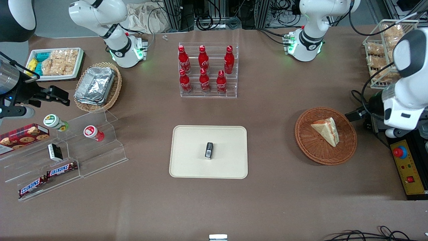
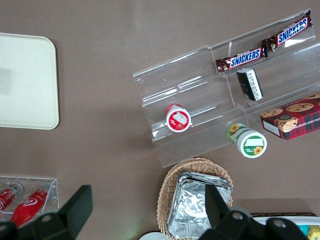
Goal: Place sandwich from basket to tray
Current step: 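Close the left gripper on the wrapped sandwich and lift it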
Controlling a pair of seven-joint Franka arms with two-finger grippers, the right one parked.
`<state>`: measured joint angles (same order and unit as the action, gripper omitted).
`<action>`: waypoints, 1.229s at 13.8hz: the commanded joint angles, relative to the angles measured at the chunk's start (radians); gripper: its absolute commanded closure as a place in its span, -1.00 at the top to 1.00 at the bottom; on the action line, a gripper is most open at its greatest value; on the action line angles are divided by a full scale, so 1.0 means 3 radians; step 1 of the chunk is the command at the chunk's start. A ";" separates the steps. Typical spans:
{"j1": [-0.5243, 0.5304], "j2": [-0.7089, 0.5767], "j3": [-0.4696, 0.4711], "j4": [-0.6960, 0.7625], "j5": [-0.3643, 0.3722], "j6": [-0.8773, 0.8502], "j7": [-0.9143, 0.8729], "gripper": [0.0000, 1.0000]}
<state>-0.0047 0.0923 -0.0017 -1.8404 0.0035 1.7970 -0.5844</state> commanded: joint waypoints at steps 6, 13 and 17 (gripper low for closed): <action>0.0000 0.0254 0.0087 -0.1218 0.0050 0.1623 -0.0659 1.00; 0.0000 0.0761 0.0098 -0.1223 0.0050 0.2114 -0.0813 0.58; 0.0000 0.0736 0.0159 -0.1218 0.0050 0.2059 -0.0798 -1.00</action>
<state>-0.0044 0.3308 0.0306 -2.2011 0.0042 2.4077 -0.7977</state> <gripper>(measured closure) 0.467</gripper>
